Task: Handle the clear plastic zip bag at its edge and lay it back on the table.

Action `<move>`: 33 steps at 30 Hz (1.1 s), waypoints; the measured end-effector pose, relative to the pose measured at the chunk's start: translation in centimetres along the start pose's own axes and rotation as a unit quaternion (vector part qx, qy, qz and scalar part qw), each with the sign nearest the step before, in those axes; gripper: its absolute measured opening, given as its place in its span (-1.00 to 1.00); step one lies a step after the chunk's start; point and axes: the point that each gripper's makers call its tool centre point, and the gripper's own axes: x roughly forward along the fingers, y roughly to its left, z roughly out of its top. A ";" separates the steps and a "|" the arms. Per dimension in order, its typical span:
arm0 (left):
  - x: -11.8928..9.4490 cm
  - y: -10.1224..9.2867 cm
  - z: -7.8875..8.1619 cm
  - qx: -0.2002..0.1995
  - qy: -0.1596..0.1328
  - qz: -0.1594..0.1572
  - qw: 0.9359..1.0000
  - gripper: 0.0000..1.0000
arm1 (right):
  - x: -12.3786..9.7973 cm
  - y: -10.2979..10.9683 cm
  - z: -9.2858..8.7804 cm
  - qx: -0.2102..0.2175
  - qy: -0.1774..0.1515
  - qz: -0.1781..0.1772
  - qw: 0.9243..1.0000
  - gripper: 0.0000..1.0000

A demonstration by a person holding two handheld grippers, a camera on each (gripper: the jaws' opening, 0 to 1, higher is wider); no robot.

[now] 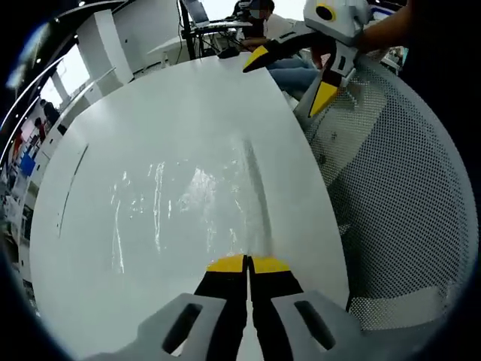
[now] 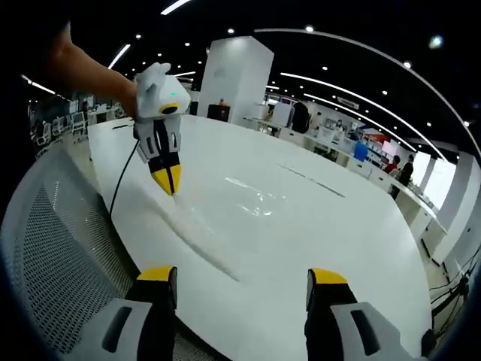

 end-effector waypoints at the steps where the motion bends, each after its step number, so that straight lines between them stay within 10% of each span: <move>1: -0.1 -0.1 0.1 0.001 -0.001 0.000 1.000 -1.00 | 0.0 0.0 0.4 -0.002 -0.002 0.002 1.000 0.36; 33: -4.0 -1.3 3.7 0.013 -0.041 0.004 0.999 -1.00 | 3.0 2.9 4.8 -0.127 -0.010 0.089 0.988 -0.29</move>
